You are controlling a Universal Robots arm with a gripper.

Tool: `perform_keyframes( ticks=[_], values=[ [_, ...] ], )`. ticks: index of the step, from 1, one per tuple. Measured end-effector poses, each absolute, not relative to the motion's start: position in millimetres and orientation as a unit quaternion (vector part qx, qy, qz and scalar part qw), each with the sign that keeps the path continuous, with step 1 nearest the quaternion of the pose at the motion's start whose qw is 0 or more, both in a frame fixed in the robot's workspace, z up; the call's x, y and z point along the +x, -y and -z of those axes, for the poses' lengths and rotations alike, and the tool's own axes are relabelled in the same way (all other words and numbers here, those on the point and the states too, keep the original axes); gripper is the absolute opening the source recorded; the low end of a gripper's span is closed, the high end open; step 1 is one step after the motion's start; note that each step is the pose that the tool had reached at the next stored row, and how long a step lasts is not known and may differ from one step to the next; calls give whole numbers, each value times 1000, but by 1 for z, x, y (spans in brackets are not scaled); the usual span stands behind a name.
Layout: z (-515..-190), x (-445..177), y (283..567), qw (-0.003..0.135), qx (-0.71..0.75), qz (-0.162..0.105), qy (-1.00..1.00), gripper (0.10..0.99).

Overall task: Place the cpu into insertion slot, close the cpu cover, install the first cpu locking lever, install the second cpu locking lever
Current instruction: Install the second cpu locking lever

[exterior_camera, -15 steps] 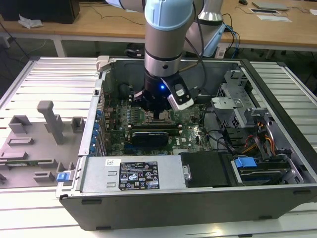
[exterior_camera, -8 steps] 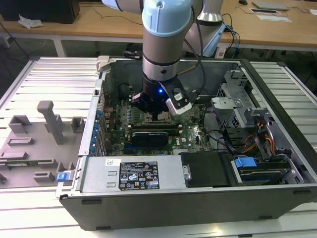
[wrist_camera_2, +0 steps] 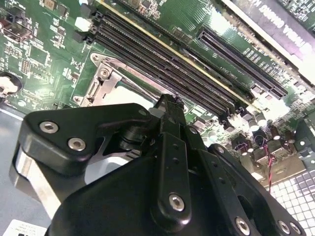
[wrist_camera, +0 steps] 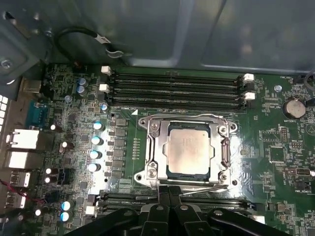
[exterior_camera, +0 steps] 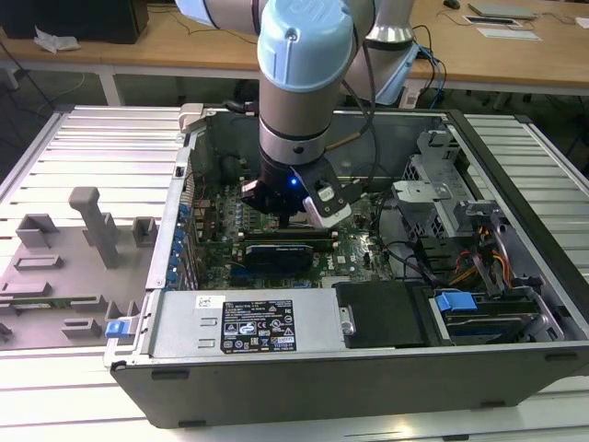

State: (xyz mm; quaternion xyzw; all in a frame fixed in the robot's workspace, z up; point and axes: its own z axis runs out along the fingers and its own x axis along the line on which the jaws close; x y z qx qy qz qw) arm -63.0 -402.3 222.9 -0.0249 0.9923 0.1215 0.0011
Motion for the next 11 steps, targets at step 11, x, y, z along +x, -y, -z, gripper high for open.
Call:
perform_keyframes(
  ticks=[11],
  values=[
    [-215,-72,407,2,-25,-139,-990,106]
  ],
)
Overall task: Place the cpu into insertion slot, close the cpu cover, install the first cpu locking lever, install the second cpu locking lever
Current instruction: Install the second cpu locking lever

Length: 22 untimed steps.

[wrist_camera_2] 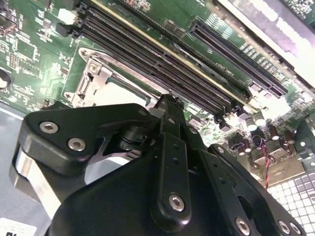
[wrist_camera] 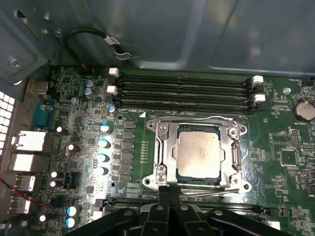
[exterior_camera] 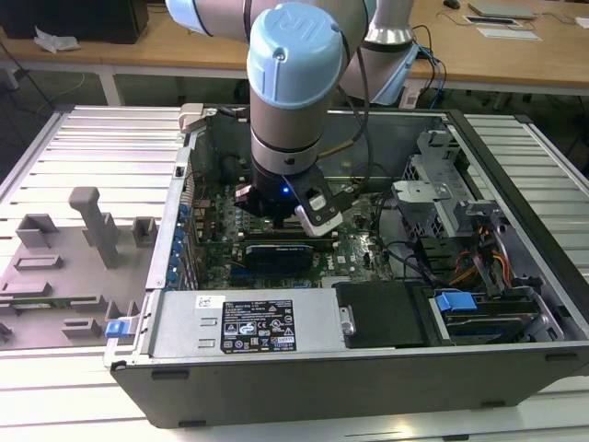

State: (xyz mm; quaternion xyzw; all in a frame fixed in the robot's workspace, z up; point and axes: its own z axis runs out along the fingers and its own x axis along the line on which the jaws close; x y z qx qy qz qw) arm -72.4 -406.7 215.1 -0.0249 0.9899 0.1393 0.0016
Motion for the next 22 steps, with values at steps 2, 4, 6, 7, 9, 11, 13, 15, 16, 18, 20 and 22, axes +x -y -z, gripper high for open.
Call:
perform_keyframes(
  ticks=[2,4,6,7,9,11,13,15,16,18,20,22],
  values=[
    [-215,-75,409,2,-25,-143,-989,106],
    [-214,-76,411,2,-25,-145,-989,106],
    [-214,-78,412,2,-25,-151,-988,106],
    [-214,-78,412,2,-25,-154,-988,106],
    [-212,-80,412,2,-25,-159,-987,106],
    [-210,-81,412,2,-25,-160,-987,106],
    [-207,-82,412,2,-25,-161,-987,106],
    [-206,-83,412,2,-25,-161,-987,106],
    [-205,-84,412,2,-25,-162,-987,106],
    [-204,-85,412,2,-25,-162,-986,106],
    [-203,-85,412,2,-25,-162,-986,106],
    [-203,-86,412,2,-25,-162,-986,106]
  ],
)
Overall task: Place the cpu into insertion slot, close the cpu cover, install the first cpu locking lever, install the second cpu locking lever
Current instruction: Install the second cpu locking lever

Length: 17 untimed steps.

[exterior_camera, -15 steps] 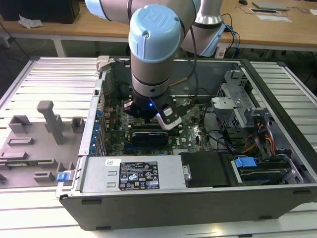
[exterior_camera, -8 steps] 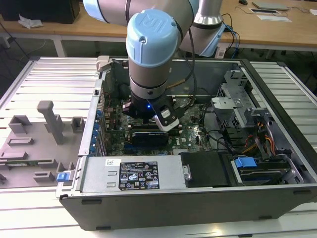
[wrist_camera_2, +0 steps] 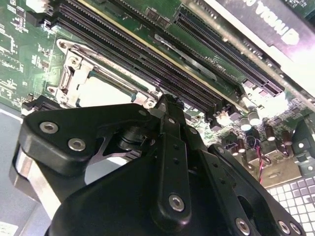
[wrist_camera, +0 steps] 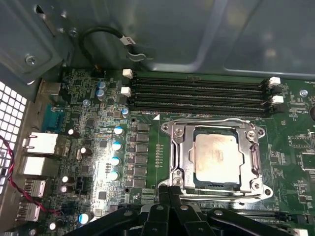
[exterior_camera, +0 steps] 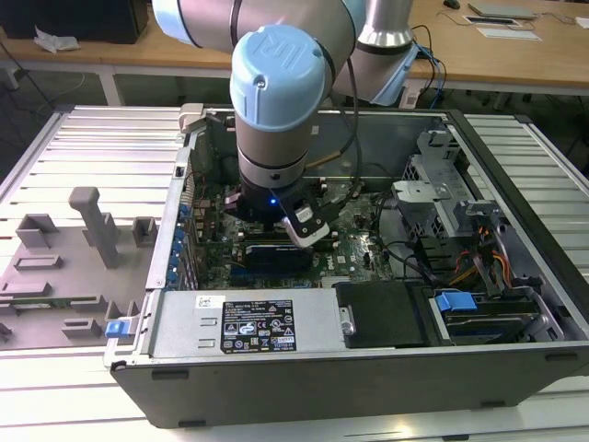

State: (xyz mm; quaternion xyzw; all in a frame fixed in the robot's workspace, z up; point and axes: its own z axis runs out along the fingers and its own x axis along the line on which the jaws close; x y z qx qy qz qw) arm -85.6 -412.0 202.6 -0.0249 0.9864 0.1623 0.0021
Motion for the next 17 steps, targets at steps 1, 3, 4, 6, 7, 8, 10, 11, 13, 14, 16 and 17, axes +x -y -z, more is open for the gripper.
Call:
perform_keyframes(
  ticks=[1,3,4,6,7,8,10,11,13,14,16,17],
  values=[
    [-202,-86,412,2,-25,-162,-986,106],
    [-202,-86,412,2,-25,-162,-986,106],
    [-202,-86,412,2,-25,-162,-986,106],
    [-201,-86,411,2,-25,-162,-986,106],
    [-201,-86,411,2,-25,-162,-986,106],
    [-201,-87,411,2,-25,-162,-986,106],
    [-200,-87,410,2,-25,-162,-986,106],
    [-200,-88,410,2,-25,-162,-986,106],
    [-199,-88,410,2,-25,-162,-986,106],
    [-199,-88,410,2,-25,-162,-986,106],
    [-198,-88,409,2,-25,-162,-986,106],
    [-198,-88,409,2,-25,-162,-986,106]
  ],
)
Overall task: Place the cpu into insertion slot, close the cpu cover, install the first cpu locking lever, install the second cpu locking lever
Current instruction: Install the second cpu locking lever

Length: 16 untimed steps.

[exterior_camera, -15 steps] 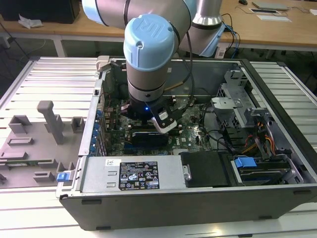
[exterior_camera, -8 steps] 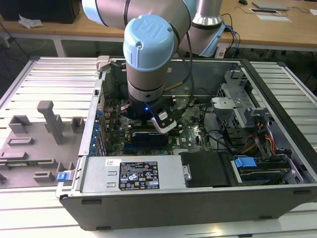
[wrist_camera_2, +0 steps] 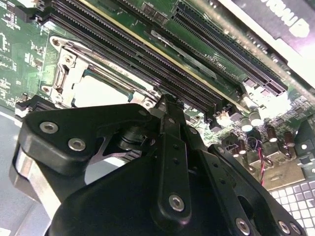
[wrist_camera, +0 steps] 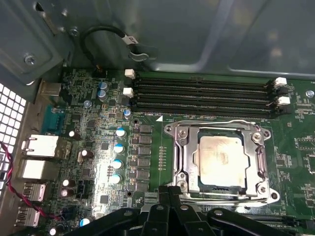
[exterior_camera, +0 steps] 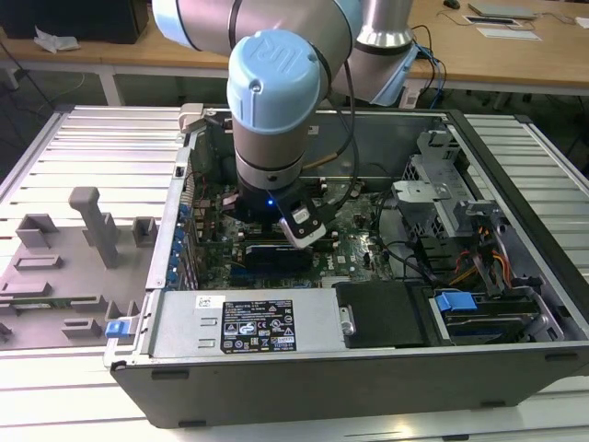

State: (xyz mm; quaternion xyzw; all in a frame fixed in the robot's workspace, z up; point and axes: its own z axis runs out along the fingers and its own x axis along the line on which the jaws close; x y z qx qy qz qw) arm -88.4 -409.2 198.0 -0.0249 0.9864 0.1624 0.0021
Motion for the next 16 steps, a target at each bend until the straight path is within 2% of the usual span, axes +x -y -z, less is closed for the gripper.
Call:
perform_keyframes(
  ticks=[16],
  values=[
    [-193,-90,405,2,-25,-162,-986,106]
  ],
)
